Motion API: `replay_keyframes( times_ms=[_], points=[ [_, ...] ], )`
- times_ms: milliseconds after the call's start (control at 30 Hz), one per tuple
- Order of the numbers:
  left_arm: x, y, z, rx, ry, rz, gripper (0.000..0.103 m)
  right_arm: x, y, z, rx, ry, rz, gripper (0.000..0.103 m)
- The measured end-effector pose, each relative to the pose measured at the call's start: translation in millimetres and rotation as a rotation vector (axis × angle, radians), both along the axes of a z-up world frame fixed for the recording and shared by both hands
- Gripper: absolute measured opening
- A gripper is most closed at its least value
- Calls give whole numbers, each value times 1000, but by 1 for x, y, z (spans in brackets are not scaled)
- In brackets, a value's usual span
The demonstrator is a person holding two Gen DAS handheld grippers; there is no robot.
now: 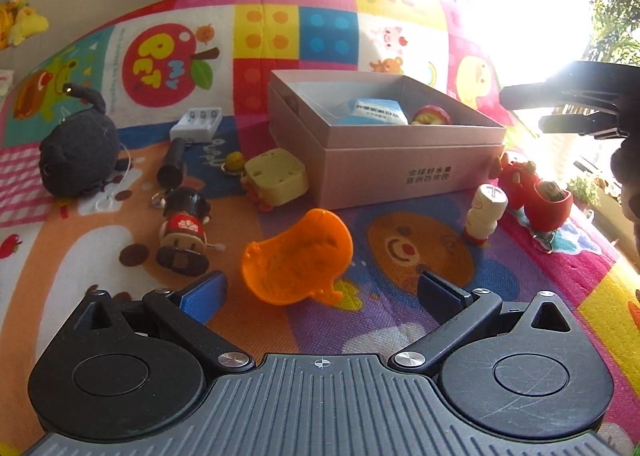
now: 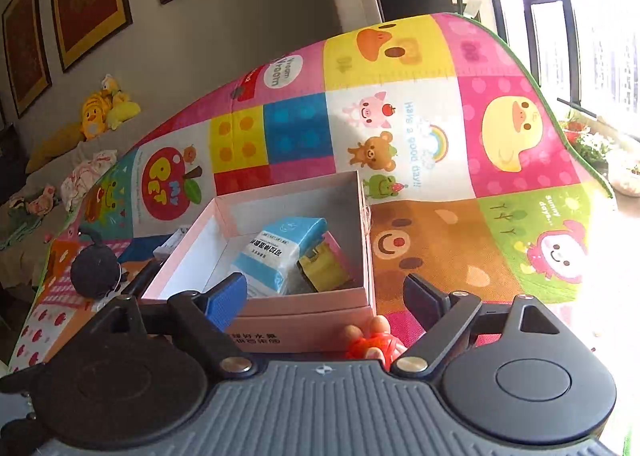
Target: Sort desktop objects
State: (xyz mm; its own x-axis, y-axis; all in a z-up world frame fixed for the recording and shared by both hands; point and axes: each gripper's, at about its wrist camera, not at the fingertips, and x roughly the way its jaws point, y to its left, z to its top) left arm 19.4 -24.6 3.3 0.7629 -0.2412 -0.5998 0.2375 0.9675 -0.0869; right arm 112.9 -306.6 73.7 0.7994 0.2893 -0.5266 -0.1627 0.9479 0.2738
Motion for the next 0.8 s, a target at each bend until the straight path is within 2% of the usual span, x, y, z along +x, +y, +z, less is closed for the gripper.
replay_keyframes(
  times_ms=[133, 233, 367, 433, 533, 633, 667, 700, 767, 800],
  points=[
    [-3, 2, 0, -16, -12, -3, 103, 43, 13, -14, 45, 122, 6, 86],
    [-5, 4, 0, -36, -26, -2, 103, 51, 33, -16, -11, 111, 1, 93],
    [-3, 10, 0, -78, -15, 11, 103, 50, 52, -16, 16, 117, 127, 93],
    [-2, 12, -1, -94, -6, 22, 103, 41, 53, -9, 20, 89, 168, 90],
    [-3, 16, -1, -113, -7, 38, 103, 16, 38, 7, -42, -6, 103, 90],
    [-3, 17, -1, -125, -9, 39, 103, -8, 5, 8, -69, -28, -18, 89],
    [-3, 18, -1, -128, -6, 36, 103, -13, -6, 4, -74, -10, -47, 81],
    [-2, 18, -1, -131, -3, 35, 103, -17, -15, -1, -79, 23, -66, 66],
    [0, 18, -2, -137, 8, 33, 103, -22, -30, -15, -68, 91, -104, 49],
    [0, 19, -2, -139, 13, 34, 103, -24, -35, -20, -41, 101, -115, 48]
  ],
)
